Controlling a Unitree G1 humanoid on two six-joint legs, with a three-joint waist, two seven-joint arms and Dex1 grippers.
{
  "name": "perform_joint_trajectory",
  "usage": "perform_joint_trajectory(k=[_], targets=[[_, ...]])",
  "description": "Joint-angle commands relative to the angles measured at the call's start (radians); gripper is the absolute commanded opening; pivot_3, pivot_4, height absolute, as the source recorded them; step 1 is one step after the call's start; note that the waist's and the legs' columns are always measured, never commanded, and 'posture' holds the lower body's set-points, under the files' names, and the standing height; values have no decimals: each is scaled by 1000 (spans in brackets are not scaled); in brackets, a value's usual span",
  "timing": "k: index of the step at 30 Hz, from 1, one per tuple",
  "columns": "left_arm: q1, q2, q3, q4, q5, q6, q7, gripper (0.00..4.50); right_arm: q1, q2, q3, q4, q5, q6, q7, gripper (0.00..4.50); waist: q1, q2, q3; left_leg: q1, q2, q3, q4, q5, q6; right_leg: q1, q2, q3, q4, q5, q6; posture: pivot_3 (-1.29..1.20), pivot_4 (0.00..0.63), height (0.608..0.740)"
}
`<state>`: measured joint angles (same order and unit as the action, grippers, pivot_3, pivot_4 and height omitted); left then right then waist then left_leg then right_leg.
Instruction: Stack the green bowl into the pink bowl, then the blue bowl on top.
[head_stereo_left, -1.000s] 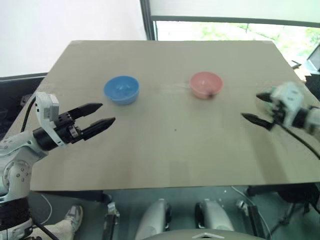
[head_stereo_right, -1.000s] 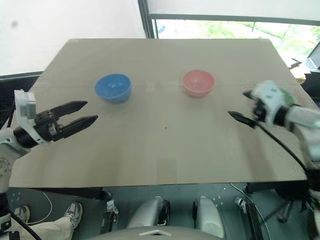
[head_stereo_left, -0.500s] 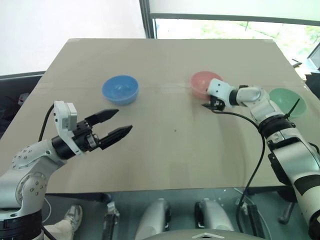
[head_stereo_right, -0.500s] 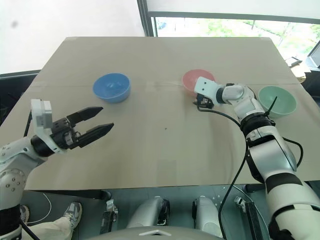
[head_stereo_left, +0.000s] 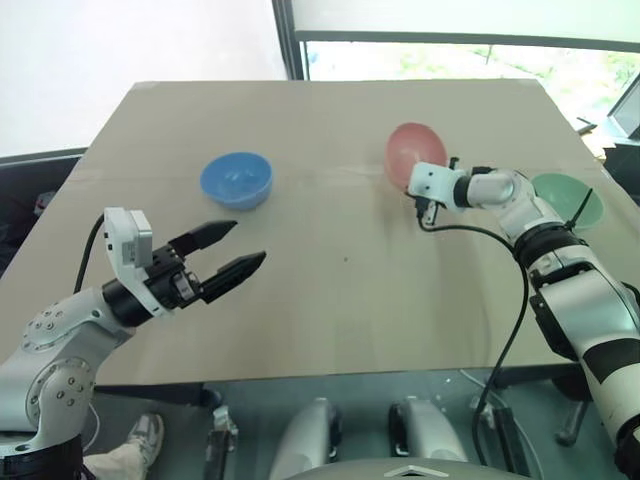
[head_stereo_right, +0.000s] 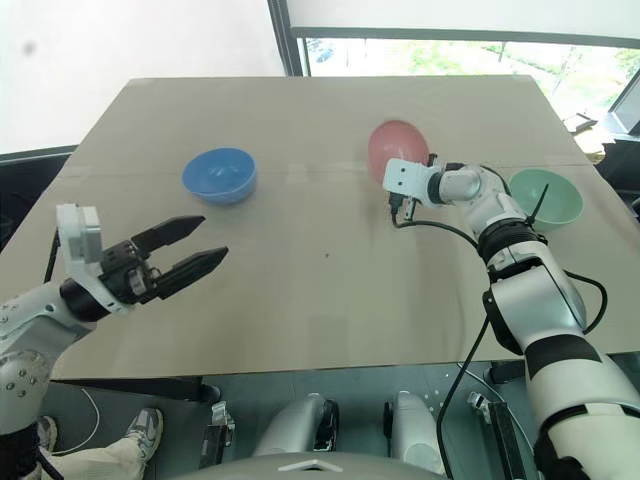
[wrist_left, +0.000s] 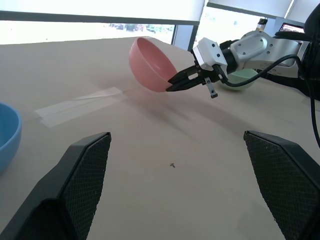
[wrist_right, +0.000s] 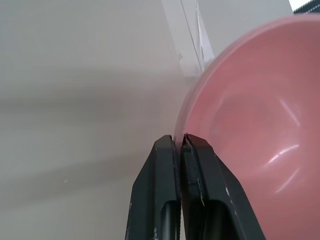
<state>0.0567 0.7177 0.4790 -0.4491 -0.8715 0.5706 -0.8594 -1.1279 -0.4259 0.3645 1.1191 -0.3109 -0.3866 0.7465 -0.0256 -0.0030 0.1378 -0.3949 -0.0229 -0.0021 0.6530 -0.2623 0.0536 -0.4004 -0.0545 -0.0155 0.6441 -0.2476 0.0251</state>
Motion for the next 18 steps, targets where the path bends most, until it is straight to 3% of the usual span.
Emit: perform_joint_trajectory(k=[1, 5, 8, 10, 13, 17, 18], targets=[[-27, -2, -5, -1, -10, -13, 6, 4500, -6, -34, -43, -139, 39, -41, 46, 72, -2, 0, 0, 0, 0, 0, 0, 0, 0, 0, 0, 0, 0, 0, 0, 0, 150, 740], [-35, -2, -10, 6, -8, -15, 4, 4500, 172, -132, -72, -577, 187, 155, 304, 72, 5, 0, 0, -1, 0, -1, -1, 0, 0, 0, 0, -1, -1, 0, 0, 0, 150, 740], [-37, -5, -13, 18, -5, -19, -1, 4500, 413, -326, -71, -1072, 287, 417, 496, 72, 24, 0, 0, -3, 0, -4, -1, -1, 2, 0, 0, -2, -3, 0, 0, 0, 150, 740], [-44, -7, -24, 27, -1, -20, -2, 4500, 528, -427, -77, -1268, 306, 521, 558, 72, 39, 1, 0, -6, 0, -5, -1, -2, 4, 0, -1, -2, -5, 0, 0, 0, 150, 740], [-57, -10, -45, 40, 5, -24, -10, 4500, 621, -500, -76, -1405, 294, 591, 571, 72, 32, 1, 0, -5, 0, -4, 0, -5, 8, 1, -1, -1, -6, 0, 0, 0, 150, 740], [-80, -7, -74, 55, 17, -32, -23, 4500, 631, -464, -42, -1485, 285, 716, 534, 72, 21, 0, 0, 2, 1, -3, 1, -4, 7, 5, -1, -1, -3, -2, -2, 0, 150, 740], [-86, -6, -77, 60, 19, -33, -26, 4500, 627, -455, -37, -1497, 286, 744, 530, 708, 21, 0, 0, 3, 1, -3, 1, -4, 6, 5, -1, -1, -2, -2, -3, 0, 150, 740]])
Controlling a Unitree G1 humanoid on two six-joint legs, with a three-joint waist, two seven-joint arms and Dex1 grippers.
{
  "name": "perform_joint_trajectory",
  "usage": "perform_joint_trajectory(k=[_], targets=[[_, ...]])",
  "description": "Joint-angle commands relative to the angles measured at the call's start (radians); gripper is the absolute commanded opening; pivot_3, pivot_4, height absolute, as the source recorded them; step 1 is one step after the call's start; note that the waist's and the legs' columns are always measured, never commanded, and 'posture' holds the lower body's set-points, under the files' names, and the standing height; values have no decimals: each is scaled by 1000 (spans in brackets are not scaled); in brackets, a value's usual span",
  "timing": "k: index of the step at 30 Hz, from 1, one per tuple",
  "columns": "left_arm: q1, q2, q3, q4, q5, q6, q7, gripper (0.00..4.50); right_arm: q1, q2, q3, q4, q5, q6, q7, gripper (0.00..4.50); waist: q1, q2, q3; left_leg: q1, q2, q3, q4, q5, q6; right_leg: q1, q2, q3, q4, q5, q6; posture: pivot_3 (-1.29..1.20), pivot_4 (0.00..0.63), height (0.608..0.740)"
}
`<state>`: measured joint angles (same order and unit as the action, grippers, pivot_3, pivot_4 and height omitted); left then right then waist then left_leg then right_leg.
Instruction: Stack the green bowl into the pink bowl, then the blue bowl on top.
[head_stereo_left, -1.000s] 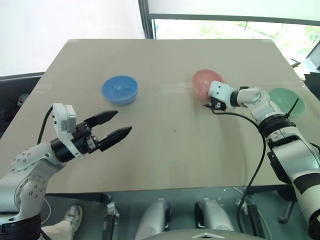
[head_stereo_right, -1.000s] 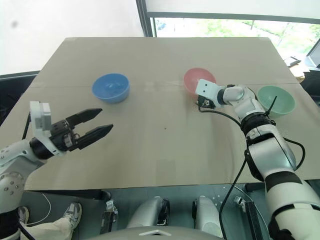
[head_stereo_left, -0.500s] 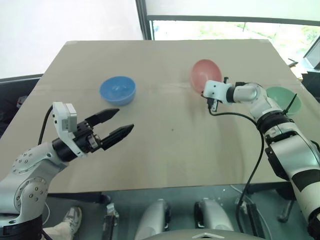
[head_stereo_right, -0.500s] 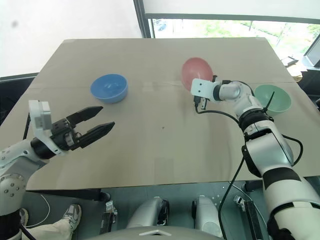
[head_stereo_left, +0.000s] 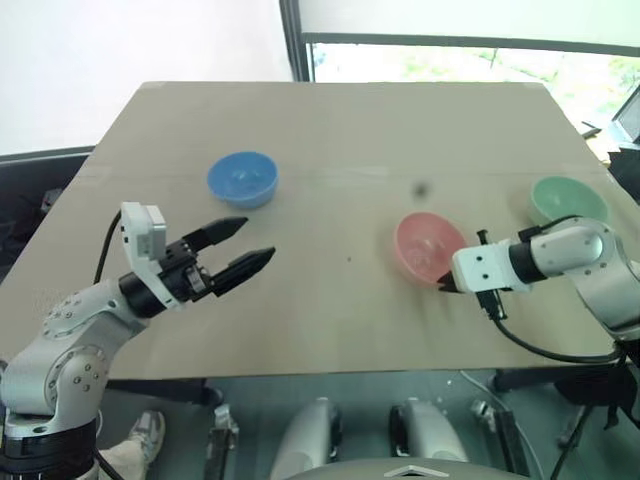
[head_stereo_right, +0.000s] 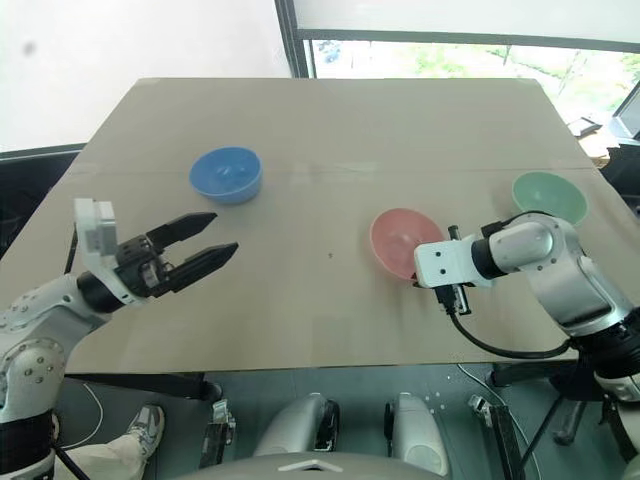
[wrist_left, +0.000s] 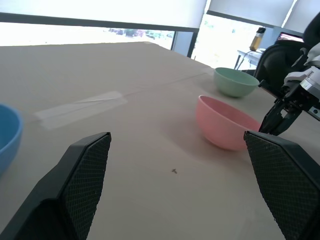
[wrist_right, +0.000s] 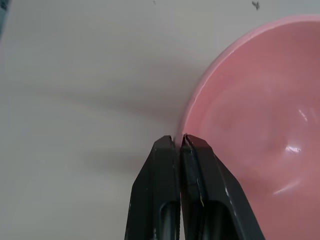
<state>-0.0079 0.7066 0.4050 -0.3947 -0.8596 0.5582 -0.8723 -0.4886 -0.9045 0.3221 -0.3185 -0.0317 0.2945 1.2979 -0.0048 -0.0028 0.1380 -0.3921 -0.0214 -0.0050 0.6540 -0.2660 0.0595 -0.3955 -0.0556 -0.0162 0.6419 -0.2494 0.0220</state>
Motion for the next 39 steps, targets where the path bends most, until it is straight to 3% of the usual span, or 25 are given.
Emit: perform_joint_trajectory(k=[1, 6, 9, 12, 15, 18, 21, 30, 33, 36, 37, 39], targets=[[-25, 6, -5, 12, 10, -23, -16, 4500, -15, 23, 8, -72, 10, 80, -15, 843, 1, 0, 0, 0, 0, 0, 0, 0, 0, 0, 0, 0, 1, 0, 0, 0, 150, 740], [-30, 3, -12, 14, 12, -25, -20, 4500, -34, 69, -41, -104, 14, 164, -105, 3089, 4, -1, 0, -2, 0, 0, 0, 2, -3, -1, 1, 0, -1, 2, 2, 0, 150, 740], [-24, -1, -14, 9, 12, -26, -21, 4500, -57, 89, -130, -144, 111, 315, -123, 4118, 5, -1, 0, -4, 0, 0, 0, 2, -3, -2, 0, 0, -3, 2, 3, 0, 150, 740], [-17, -6, -13, 5, 11, -25, -21, 4500, -116, 72, -287, -113, 212, 468, -154, 4118, 11, -1, 0, -5, -1, 0, 0, 2, -3, -3, 0, 0, -3, 2, 3, 0, 150, 740], [-19, -12, -17, 7, 11, -25, -20, 4500, -149, -20, -370, 80, 146, 413, -236, 4118, 21, -1, 0, -5, -1, 0, 0, 0, -1, -2, 0, 0, -3, 2, 2, 0, 150, 740], [-28, -22, -33, 13, 18, -27, -19, 4500, -181, -62, -363, 325, 46, 330, -375, 4118, 22, -4, -2, -4, -1, 0, 0, 0, -1, -2, -1, -1, -4, 0, -1, 0, 150, 740], [-45, -29, -50, 20, 22, -28, -23, 4500, -222, -30, -328, 602, -15, 248, -479, 4118, 15, -4, -2, -4, -1, 1, 0, 2, -3, -2, -1, 0, -4, 0, 0, 0, 150, 740], [-45, -26, -49, 8, 21, -22, -23, 4500, -341, 71, -237, 1091, -76, 60, -485, 4118, -11, 1, 1, -4, 0, 3, -1, 2, -3, -3, 1, 1, -3, 2, 3, 0, 150, 740], [-31, -26, -33, -13, 6, -16, -21, 4500, -394, 81, -239, 1166, -83, 11, -517, 3319, -9, 1, 1, -4, -1, 4, -1, 2, -2, -2, 2, 1, -2, 2, 3, 0, 150, 740], [-18, -26, -11, -40, -42, -29, -72, 4500, -409, 78, -234, 1177, -87, -12, -506, 1928, -8, 0, 1, -4, -1, 3, 0, 2, -2, -2, 2, 1, -2, 2, 3, 0, 150, 740], [-13, -20, -7, -48, -58, -32, -97, 4500, -407, 76, -233, 1175, -89, -15, -504, 1750, -6, 0, 1, -4, -1, 3, 0, 2, -2, -2, 2, 1, -2, 2, 3, 0, 150, 740], [-12, -7, -6, -58, -85, -22, -129, 4500, -400, 71, -233, 1167, -90, -19, -498, 922, -5, 0, 1, -4, -1, 3, 0, 2, -3, -2, 1, 1, -2, 2, 3, 0, 150, 740]])
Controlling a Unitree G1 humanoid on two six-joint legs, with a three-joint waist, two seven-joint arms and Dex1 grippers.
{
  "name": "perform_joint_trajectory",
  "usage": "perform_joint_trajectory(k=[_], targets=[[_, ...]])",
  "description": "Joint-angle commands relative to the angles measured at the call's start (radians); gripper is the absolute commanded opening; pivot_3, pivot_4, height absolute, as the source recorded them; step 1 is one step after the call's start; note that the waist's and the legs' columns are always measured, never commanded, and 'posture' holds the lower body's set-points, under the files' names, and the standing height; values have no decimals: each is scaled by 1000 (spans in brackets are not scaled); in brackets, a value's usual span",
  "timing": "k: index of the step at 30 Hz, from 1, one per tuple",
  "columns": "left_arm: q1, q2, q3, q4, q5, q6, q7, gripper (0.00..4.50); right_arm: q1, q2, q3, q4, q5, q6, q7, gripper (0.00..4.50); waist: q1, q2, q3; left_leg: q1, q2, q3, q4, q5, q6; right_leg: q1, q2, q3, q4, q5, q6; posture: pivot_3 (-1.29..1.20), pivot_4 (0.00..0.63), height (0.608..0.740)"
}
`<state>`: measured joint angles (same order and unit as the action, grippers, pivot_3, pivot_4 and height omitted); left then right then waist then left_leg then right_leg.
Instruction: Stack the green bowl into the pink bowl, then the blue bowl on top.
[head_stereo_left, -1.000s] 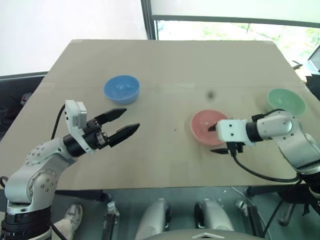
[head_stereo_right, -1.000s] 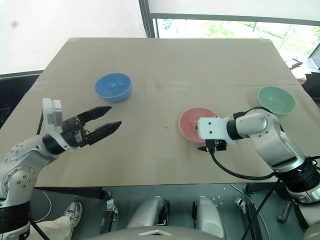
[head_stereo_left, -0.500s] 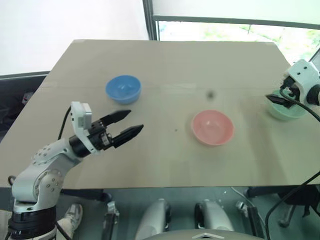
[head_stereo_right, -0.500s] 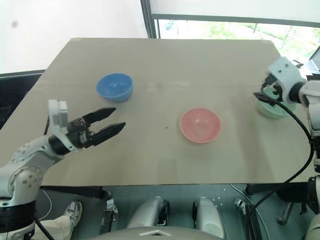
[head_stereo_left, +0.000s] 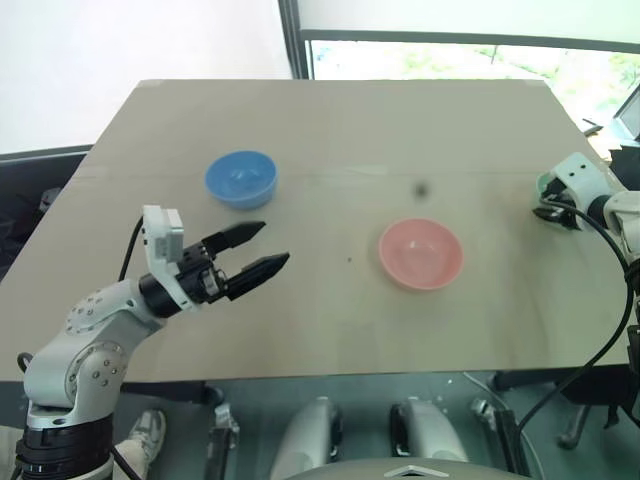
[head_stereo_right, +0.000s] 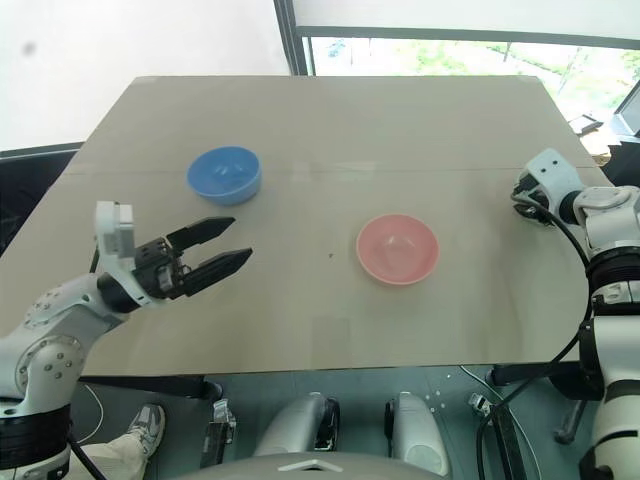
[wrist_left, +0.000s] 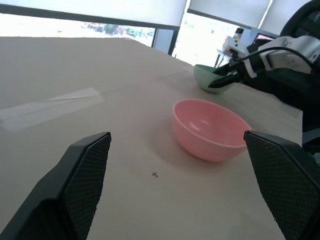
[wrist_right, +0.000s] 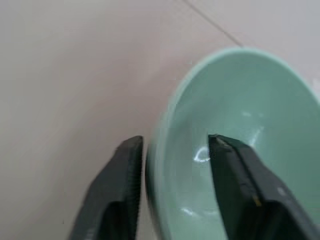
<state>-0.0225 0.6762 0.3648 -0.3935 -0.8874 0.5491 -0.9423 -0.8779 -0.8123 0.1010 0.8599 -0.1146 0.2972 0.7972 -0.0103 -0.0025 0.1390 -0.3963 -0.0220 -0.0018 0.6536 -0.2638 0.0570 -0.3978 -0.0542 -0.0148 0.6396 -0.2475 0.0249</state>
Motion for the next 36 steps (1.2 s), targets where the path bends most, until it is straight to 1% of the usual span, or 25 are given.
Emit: perform_joint_trajectory(k=[1, 2, 3, 6, 8, 9, 12, 15, 17, 18, 20, 22, 24, 25, 26, 27, 28, 30, 31, 32, 33, 34, 35, 36], targets=[[-1, 28, 32, -61, -67, -8, -67, 4500, -9, -22, -13, -13, -6, -21, 4, 548, 1, 0, 0, 0, 0, 0, 0, 0, 0, 0, 0, 0, 0, 0, 0, 0, 150, 740], [-4, 34, 29, -62, -75, -3, -81, 4500, -4, -24, -14, -19, -5, -20, 6, 196, 1, 0, 0, 0, 0, 0, 0, 0, 0, 0, 0, 0, 0, 0, 0, 0, 150, 740], [-6, 40, 26, -61, -78, -1, -93, 4500, 0, -25, -16, -24, -5, -19, 8, 34, 0, 0, 0, 0, 0, 0, 0, 0, 0, 0, 0, 0, 0, 0, 0, 0, 150, 740], [-14, 66, 18, -46, -88, 6, -143, 4500, 16, -35, -21, -66, -2, -15, 15, 34, -1, 0, 0, 0, 0, 0, 0, 0, 0, 0, 0, 0, 0, 0, 0, 0, 150, 740], [-20, 91, 4, -35, -66, -1, -184, 4500, 41, -50, -30, -159, 16, -5, 49, 34, -2, 0, 0, 0, 0, 0, 0, 0, 0, 0, 0, 0, 1, 0, 0, 0, 150, 740], [-24, 102, -3, -29, -53, -6, -201, 4500, 63, -59, -42, -243, 46, 21, 92, 34, -2, 0, 0, 0, 0, 0, 0, 0, 0, 0, 0, 0, 1, 0, 0, 0, 150, 740], [-38, 124, -12, -4, -25, -21, -230, 4500, 167, -92, -94, -625, 206, 190, 244, 34, 0, 2, 1, 0, 0, 0, 0, 0, 0, 0, 0, 0, 1, 0, 0, 0, 150, 740], [-49, 128, -15, 29, -2, -35, -240, 4500, 280, -147, -139, -1075, 408, 412, 337, 34, 1, 2, 1, 0, 1, -1, 0, -2, 4, -1, 1, -1, 1, 0, 0, 0, 150, 740], [-53, 125, -19, 43, 9, -43, -242, 4500, 319, -156, -154, -1267, 502, 542, 326, 34, 1, 2, 1, 0, 1, -2, -1, -3, 4, -1, 1, -1, 1, 0, 0, 0, 150, 740], [-55, 123, -22, 48, 14, -45, -242, 4500, 328, -150, -158, -1326, 534, 589, 308, 34, 1, 1, 0, -1, 1, -3, -1, -3, 5, -1, 1, -2, 0, 0, 0, 0, 150, 740], [-60, 118, -27, 57, 21, -48, -236, 4500, 365, -116, -127, -1436, 574, 643, 258, 34, 3, -2, -1, 0, 1, -3, 0, -3, 5, 0, 0, -2, 0, 0, 0, 0, 150, 740], [-66, 114, -31, 62, 25, -49, -230, 4500, 387, -97, -100, -1475, 579, 660, 218, 34, 8, -4, -1, 0, 1, -3, 1, -3, 5, 1, -1, -2, 0, 0, 0, 0, 150, 740], [-76, 112, -35, 69, 33, -50, -222, 4500, 402, -77, -55, -1462, 546, 628, 183, 34, 12, -4, -1, 0, 0, -3, 1, -3, 5, 1, -2, -2, 0, -1, -2, 0, 150, 740], [-81, 112, -38, 72, 38, -50, -220, 4500, 408, -63, -28, -1449, 532, 605, 172, 714, 14, -4, -1, 0, 0, -3, 2, -3, 5, 1, -2, -2, 0, -2, -3, 0, 150, 740], [-85, 112, -40, 75, 44, -51, -215, 4500, 409, -44, -2, -1426, 514, 586, 152, 916, 15, -4, -1, 0, 0, -3, 2, -3, 5, 1, -2, -2, 0, -2, -3, 0, 150, 740], [-88, 114, -39, 75, 54, -50, -199, 4500, 414, -41, 15, -1407, 493, 559, 142, 1499, 20, -3, 0, 0, 0, -3, 2, -3, 5, 1, -2, -2, 0, -2, -3, 0, 150, 740], [-92, 115, -36, 76, 63, -48, -180, 4500, 417, -37, 14, -1396, 483, 544, 130, 1868, 21, -3, 0, -1, 0, -3, 2, -1, 2, -1, -2, -2, 1, 0, 0, 0, 150, 740], [-102, 117, -26, 77, 83, -38, -122, 4500, 425, -27, -16, -1386, 481, 525, 102, 2463, 22, -3, 0, -1, 0, -3, 1, -1, 1, -1, -2, -2, 0, 0, 0, 0, 150, 740], [-107, 126, -26, 79, 86, 4, -73, 4500, 427, -15, -50, -1386, 497, 520, 90, 2927, 23, -3, 0, -1, 0, -3, 0, -1, 1, -1, -2, -2, 0, 0, 0, 0, 150, 740], [-120, 131, -30, 78, 108, 30, -15, 4500, 426, 4, -95, -1391, 524, 511, 81, 3251, 24, -3, 0, -1, 0, -3, 0, -1, 1, -1, -2, -2, -1, 0, 0, 0, 150, 740], [-132, 134, -34, 79, 126, 47, 29, 4500, 423, 24, -133, -1398, 553, 507, 74, 3251, 24, -3, 0, -1, 0, -3, 0, -1, 1, -1, -1, -2, -1, 0, 0, 0, 150, 740], [-155, 134, -54, 72, 233, 29, 138, 4500, 409, 58, -184, -1412, 621, 517, 76, 3251, 24, -3, 0, -1, 0, -3, 0, -1, 2, -1, -1, -2, -1, 0, 0, 0, 150, 740], [-177, 151, -105, 60, 410, 1, 277, 4500, 390, 92, -217, -1421, 681, 516, 80, 3251, 25, -4, 0, -1, 0, -3, 0, -1, 2, -1, -1, -2, 0, 0, 0, 0, 150, 740], [-204, 173, -165, 59, 558, -7, 385, 4500, 366, 120, -227, -1422, 712, 519, 72, 3251, 24, -5, 0, -1, 0, -3, 0, -2, 4, 0, -1, -2, 0, 0, 0, 0, 150, 740]])
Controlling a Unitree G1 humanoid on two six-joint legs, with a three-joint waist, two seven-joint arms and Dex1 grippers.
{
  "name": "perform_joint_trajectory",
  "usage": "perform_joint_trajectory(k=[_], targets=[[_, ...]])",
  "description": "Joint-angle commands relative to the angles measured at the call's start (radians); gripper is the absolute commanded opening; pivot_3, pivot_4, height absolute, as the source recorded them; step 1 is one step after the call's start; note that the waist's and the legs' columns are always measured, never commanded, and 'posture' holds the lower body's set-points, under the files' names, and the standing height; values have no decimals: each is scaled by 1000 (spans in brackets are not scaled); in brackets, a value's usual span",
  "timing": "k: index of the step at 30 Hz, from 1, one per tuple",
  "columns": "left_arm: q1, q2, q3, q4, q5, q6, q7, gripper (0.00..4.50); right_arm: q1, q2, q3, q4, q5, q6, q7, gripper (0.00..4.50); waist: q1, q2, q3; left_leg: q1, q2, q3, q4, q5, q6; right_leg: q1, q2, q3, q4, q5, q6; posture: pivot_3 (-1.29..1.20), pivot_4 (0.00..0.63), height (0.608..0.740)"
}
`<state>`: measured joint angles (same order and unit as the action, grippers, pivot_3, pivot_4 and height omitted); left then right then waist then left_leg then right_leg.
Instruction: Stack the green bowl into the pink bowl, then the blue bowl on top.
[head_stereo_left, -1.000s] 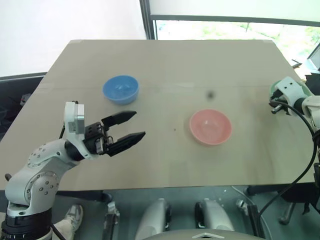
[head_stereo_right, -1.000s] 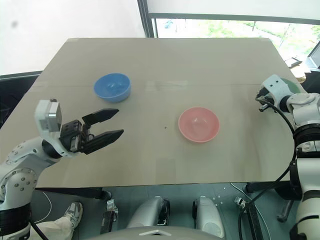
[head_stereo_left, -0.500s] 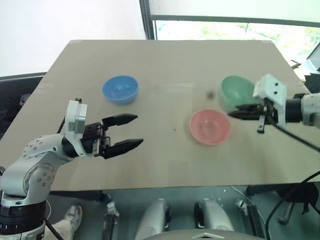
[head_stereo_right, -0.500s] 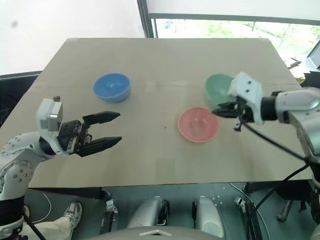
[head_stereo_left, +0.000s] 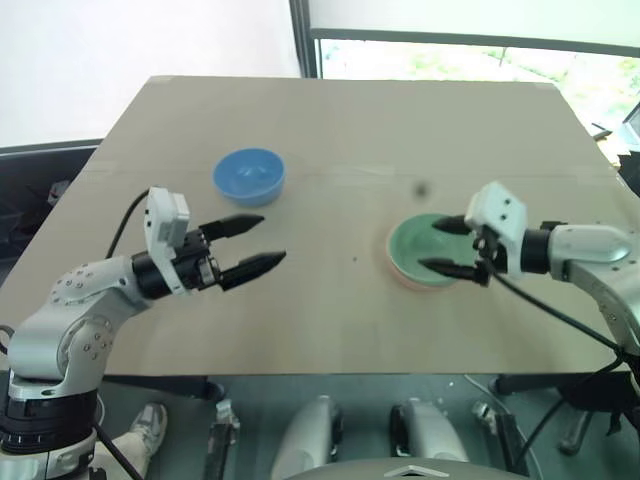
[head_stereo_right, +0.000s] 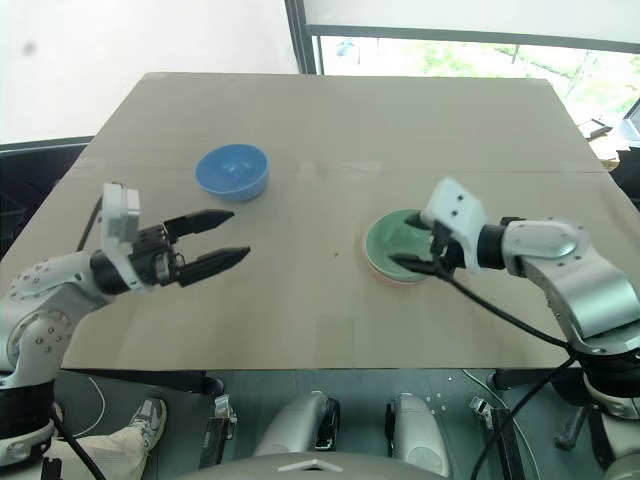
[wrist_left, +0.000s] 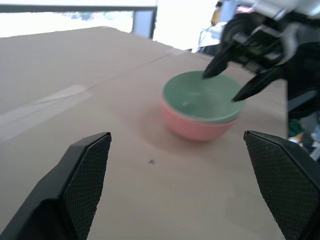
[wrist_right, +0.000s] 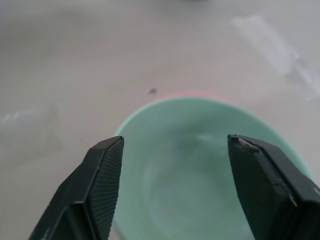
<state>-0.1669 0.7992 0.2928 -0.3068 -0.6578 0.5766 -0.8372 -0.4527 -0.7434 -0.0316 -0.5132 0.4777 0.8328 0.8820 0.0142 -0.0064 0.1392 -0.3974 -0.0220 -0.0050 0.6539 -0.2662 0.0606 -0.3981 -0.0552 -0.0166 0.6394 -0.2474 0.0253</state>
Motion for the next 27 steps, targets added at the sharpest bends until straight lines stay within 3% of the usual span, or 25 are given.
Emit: perform_joint_trajectory(k=[1, 6, 15, 19, 26, 27], targets=[[-78, 63, -136, -26, 428, -36, 349, 4500, -75, 68, -97, -48, 137, -14, -20, 3251, 0, -1, 0, 1, 0, 0, 0, 0, 1, 0, 0, 0, 0, 0, 0, 0, 150, 740], [-308, 146, -429, 140, 680, 47, 306, 4500, -157, 145, 57, 44, 28, -135, -42, 3251, 0, -3, -1, 2, 0, 0, 0, 0, 0, 1, 1, 0, 3, 0, 0, 0, 150, 740], [-631, -15, -629, 500, 886, 9, 290, 4500, -237, 219, 121, 204, -41, -241, -49, 3251, 2, -4, 0, -6, -3, 0, 1, 3, -3, -6, 2, 0, 3, 0, 0, 0, 150, 740], [-689, -99, -655, 610, 911, 3, 271, 3321, -235, 224, 120, 194, -47, -231, -66, 3284, -2, -5, 0, -7, -3, 1, 4, 3, -3, -6, 3, 0, 4, 0, 1, 0, 150, 740], [-730, -148, -639, 712, 932, -8, 269, 234, -189, 193, 83, 128, -33, -193, -108, 3284, -6, -6, 1, -6, -1, 1, 8, 3, -3, -6, 5, 0, 8, 0, 1, 0, 150, 740], [-736, -152, -639, 724, 933, -18, 267, 57, -183, 190, 79, 122, -30, -189, -114, 3284, -6, -6, 1, -6, -1, 1, 9, 3, -3, -6, 5, 0, 9, 0, 1, 0, 150, 740]])
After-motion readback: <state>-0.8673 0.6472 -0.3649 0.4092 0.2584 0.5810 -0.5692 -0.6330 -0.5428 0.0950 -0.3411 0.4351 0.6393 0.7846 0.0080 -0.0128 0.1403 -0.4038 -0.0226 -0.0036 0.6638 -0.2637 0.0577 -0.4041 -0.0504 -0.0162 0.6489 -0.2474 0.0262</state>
